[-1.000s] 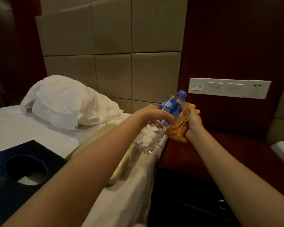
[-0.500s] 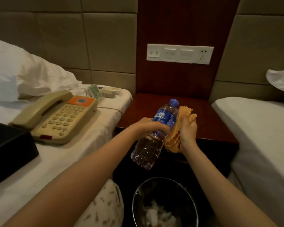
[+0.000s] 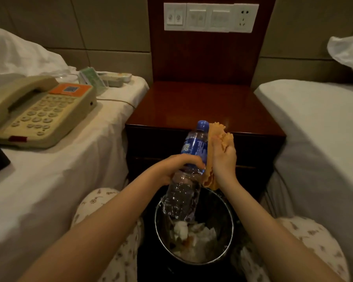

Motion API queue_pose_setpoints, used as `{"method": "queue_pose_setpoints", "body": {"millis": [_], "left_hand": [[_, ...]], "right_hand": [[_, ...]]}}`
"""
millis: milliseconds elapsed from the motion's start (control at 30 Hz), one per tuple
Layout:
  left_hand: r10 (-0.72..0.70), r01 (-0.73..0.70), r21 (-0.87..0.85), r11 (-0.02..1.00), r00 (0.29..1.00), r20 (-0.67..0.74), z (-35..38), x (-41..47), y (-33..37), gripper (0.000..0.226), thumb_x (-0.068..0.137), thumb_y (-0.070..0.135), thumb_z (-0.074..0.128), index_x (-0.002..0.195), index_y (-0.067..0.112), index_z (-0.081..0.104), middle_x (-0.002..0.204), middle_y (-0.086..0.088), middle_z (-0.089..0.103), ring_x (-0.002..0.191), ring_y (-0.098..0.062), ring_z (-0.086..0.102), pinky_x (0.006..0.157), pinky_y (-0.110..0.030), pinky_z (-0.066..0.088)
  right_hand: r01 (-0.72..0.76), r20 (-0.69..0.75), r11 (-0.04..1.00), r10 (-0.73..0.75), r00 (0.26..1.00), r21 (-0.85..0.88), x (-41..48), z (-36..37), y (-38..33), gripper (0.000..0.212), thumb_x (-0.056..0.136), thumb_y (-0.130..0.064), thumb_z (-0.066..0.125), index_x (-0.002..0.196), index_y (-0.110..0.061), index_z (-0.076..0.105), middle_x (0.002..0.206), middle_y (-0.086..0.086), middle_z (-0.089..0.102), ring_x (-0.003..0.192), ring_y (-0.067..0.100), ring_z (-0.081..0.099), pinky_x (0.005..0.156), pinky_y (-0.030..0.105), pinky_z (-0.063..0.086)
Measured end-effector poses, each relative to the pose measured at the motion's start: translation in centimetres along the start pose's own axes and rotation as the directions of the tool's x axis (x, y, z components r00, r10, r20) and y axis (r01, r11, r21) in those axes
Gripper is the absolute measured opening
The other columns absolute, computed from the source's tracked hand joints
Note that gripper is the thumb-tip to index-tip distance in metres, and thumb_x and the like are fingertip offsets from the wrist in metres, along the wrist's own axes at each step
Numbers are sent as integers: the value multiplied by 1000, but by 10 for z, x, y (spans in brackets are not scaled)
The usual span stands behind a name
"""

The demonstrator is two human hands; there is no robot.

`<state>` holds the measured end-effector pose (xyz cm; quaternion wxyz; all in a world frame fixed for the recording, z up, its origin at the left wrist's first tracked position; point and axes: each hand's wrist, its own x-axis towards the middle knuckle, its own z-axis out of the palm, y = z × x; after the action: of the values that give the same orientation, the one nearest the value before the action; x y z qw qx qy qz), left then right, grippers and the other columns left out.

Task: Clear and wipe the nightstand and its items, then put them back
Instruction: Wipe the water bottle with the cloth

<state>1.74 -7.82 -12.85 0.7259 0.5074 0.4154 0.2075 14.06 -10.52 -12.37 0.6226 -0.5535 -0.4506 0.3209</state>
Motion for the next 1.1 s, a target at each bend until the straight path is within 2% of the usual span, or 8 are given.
{"method": "queue_pose_setpoints", "body": {"millis": [200,333,400,633,733,900,1000,1100], "left_hand": [[44,-31,-184,982,997,69,-4,-3,-17,35,45,16,65,78,6,58,64,-4,63,52,-14,60,53,-21,50],[20,-20,-23,1000,1000,-3,5,-6,-23,25,60,12,69,83,8,62,69,-5,64,58,-13,61,58,-22,49],[16,-5,123,992,996,-84,11,-7,-29,16,73,11,69,88,8,65,75,-4,67,68,-14,64,67,-25,49],[79,14,513,858,984,-160,27,-2,-56,23,64,10,80,76,21,64,78,2,65,81,-15,64,68,-27,54],[52,80,636,768,981,-186,32,-1,-61,36,56,22,83,88,18,66,88,-3,66,88,-21,64,73,-36,55],[132,154,818,554,954,-269,45,-5,-62,50,61,33,81,102,16,58,93,0,60,88,-18,59,66,-27,47],[223,140,886,442,940,-260,46,-6,-66,72,60,34,83,122,17,50,110,-1,60,100,-20,59,81,-32,51],[256,123,905,408,936,-242,45,-10,-66,79,59,35,83,127,19,47,113,0,61,102,-21,60,86,-36,52]], "right_hand": [[236,109,950,-218,970,-202,-1,-1,2,16,96,-29,49,83,-20,49,79,-4,47,63,4,42,56,21,35],[506,308,680,-402,863,-531,-2,-3,7,11,88,-15,56,97,-9,56,89,-1,45,69,9,40,55,14,29],[564,443,575,-352,825,-593,-1,-7,4,17,85,-17,59,100,-9,59,89,-5,44,77,10,42,57,20,29],[685,715,385,-86,694,-619,-12,-10,8,14,88,-28,55,99,-20,58,89,-9,43,82,9,43,58,25,31],[653,700,343,18,714,-675,-14,-6,14,17,89,-27,54,103,-18,57,94,-4,47,88,18,53,64,29,38],[476,507,226,107,855,-850,-3,-10,22,20,88,-22,55,104,-11,60,106,8,55,97,28,55,71,32,39],[337,397,267,217,892,-903,7,-16,21,18,89,-26,54,95,-11,59,92,6,56,88,27,57,68,31,39],[144,304,418,346,888,-897,19,-25,19,17,87,-29,56,87,-13,57,80,2,55,77,22,55,64,30,41]]}}
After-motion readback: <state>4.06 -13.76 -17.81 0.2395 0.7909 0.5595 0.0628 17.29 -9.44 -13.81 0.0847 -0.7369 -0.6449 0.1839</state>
